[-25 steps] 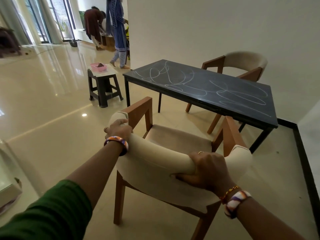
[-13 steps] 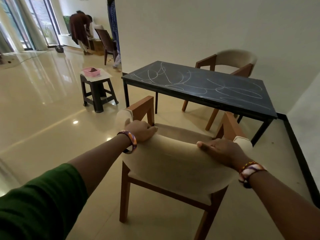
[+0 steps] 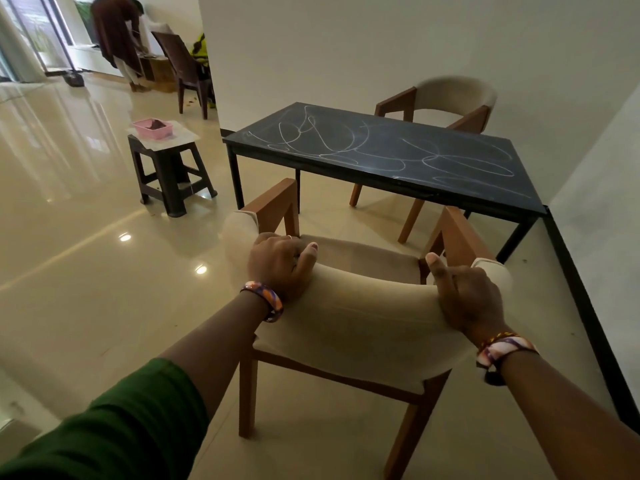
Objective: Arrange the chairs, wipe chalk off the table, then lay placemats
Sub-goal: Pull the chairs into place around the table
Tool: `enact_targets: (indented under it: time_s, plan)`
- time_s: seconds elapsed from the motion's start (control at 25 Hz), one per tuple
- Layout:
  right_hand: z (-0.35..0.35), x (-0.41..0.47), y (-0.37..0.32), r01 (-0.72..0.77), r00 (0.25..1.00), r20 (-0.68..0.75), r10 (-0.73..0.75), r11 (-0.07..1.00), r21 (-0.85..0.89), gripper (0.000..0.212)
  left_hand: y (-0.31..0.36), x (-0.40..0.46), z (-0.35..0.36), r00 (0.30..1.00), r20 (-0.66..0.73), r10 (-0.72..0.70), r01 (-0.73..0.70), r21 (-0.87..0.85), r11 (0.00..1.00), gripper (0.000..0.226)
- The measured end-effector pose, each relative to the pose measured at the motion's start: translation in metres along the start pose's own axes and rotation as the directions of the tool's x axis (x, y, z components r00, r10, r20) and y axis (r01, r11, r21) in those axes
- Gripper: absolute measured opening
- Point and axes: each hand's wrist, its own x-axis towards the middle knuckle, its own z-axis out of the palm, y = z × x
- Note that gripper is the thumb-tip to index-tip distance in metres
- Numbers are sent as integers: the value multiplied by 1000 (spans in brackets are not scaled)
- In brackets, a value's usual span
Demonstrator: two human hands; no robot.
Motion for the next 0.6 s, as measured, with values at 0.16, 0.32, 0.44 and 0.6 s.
enact_targets:
  time_s: [0.16,0.32,0.44,0.6]
  plan:
    - [11,-1,-23,21,999,-37,-20,999,28,62,-15,11,-9,1000,-12,-18,18,10,1000,59]
    - [28,-7,-47,64,997,-43,-61,996,57,68,-40,21,-27,996,3,-86,86,-3,996,65]
    - [30,-10,-42,219,975,-55,-217,975,22,82,-46,21,-31,994,10,-110,110,-8,994,66]
    - [25,-12,-16,454,884,-66,-462,884,-111,75,-42,12,-29,993,-23,-113,113,-20,993,62]
